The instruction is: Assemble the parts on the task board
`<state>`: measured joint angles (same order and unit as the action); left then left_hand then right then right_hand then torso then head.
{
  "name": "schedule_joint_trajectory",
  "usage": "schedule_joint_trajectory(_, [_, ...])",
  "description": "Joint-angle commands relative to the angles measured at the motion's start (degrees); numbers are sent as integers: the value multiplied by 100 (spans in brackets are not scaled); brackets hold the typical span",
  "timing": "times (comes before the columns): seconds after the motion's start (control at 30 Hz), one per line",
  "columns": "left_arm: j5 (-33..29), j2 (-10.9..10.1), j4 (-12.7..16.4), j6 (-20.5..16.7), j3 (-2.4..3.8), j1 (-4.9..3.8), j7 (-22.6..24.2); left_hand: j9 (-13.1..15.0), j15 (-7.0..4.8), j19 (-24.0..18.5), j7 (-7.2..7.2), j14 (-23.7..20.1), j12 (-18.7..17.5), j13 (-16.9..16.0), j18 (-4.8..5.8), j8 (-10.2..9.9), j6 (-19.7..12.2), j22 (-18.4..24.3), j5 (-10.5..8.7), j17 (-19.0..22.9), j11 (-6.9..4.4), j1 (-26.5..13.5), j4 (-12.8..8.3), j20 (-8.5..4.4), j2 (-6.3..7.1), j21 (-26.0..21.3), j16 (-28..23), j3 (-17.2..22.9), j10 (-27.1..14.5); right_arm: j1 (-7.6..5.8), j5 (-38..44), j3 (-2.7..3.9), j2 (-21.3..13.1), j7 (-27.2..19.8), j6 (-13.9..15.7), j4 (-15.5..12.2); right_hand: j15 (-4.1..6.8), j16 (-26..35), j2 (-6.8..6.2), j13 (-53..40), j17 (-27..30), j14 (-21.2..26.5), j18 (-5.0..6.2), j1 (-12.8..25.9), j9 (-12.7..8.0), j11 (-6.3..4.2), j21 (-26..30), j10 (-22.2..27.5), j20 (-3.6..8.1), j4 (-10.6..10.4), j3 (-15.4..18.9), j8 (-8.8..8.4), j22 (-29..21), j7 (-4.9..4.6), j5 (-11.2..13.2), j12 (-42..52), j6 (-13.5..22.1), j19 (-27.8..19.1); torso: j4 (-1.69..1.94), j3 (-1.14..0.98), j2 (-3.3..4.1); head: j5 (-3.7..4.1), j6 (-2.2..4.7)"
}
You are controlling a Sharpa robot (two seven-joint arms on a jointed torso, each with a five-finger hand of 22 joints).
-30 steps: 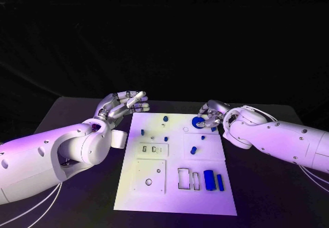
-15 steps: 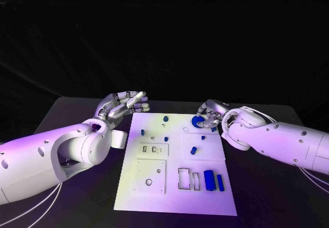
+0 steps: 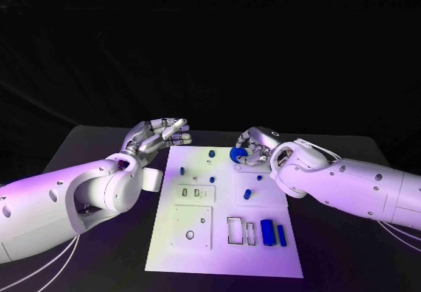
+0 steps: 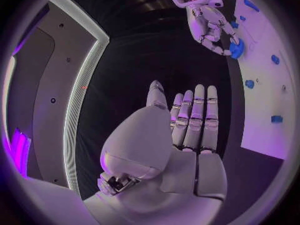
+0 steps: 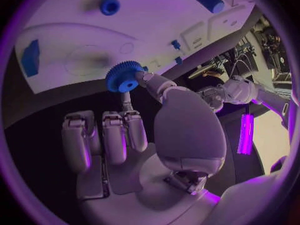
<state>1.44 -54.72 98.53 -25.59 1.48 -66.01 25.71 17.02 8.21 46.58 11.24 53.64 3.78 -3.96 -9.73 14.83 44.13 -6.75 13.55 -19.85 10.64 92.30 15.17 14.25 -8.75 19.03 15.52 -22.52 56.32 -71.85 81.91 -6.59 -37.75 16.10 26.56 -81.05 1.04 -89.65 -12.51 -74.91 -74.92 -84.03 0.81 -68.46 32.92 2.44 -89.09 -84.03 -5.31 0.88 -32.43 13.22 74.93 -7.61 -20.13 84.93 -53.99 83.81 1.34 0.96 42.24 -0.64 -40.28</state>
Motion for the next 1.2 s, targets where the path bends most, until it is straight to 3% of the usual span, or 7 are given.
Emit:
schedule_joint_trajectory(0.03, [28, 18, 16, 22, 5, -9, 38, 6, 10, -24, 188, -44, -3, -6, -62, 9, -40, 6, 31, -8, -1, 46, -24, 21, -13, -28, -39, -11, -44, -4, 432, 0, 135, 35, 90, -62, 49, -35, -9, -998, -1508, -597, -59, 46, 226, -40, -33, -164, 41, 11, -40, 49, 1447, 115, 26, 26, -150, 562, 10, 1, 7, -3, 7])
schedule_joint_trajectory(0.23, [28, 24, 30, -2, 5, -10, 32, 8, 9, -24, 187, -44, -2, -6, -62, 10, -41, 7, 39, -12, -2, 54, -28, 21, -15, -28, -40, -13, -44, -4, 495, -38, 527, 132, 80, 85, 50, -35, -16, -989, -1508, -597, -66, 54, 232, -41, -51, -157, 43, 13, -42, 47, 1466, 115, 41, 18, -144, 580, 13, 11, 7, -15, 21])
schedule_joint_trajectory(0.47, [23, 53, 35, -10, 5, -10, 24, 9, 9, -23, 187, -44, -1, -6, -62, 10, -41, 7, 41, -14, -2, 57, -30, 20, -16, -27, -40, -14, -44, 22, 483, -86, 914, 147, 53, 372, 52, -35, -14, -981, -1508, -597, -71, 60, 236, -41, -64, -151, 44, 13, -49, 42, 1479, 113, 47, 10, -131, 592, 23, -2, 20, -50, 20])
schedule_joint_trajectory(0.6, [21, 66, 36, -7, 5, -11, 21, 9, 9, -23, 187, -44, -1, -6, -62, 10, -41, 7, 41, -14, -2, 57, -30, 20, -16, -27, -40, -14, -44, 47, 470, -95, 1071, 137, 20, 530, 52, -35, -14, -981, -1508, -597, -71, 60, 236, -41, -64, -151, 44, 13, -49, 42, 1479, 113, 47, 10, -131, 592, 30, 9, 27, -64, 21])
schedule_joint_trajectory(0.73, [20, 87, 9, -7, 6, -11, 20, 9, 9, -23, 187, -44, -1, -6, -62, 10, -41, 7, 41, -14, -2, 57, -30, 20, -16, -27, -40, -14, -44, 68, 464, -98, 1165, 117, -19, 612, 52, -35, -15, -981, -1508, -597, -71, 71, 240, -39, -65, -150, 46, 12, -55, 35, 1480, 110, 54, 9, -116, 593, 40, 16, 34, -61, 41])
schedule_joint_trajectory(1.2, [20, 154, -63, 11, 5, -10, 10, 9, 9, -23, 187, -44, -1, -6, -62, 10, -41, 7, 41, -14, -2, 57, -30, 20, -16, -27, -40, -14, -44, 115, 428, -99, 1318, -23, -114, 730, 46, -35, -49, -980, -1508, -597, -70, 125, 261, -29, -63, -149, 47, 12, -55, 12, 1478, 97, 109, 8, -63, 591, 27, 2, 28, -110, -24])
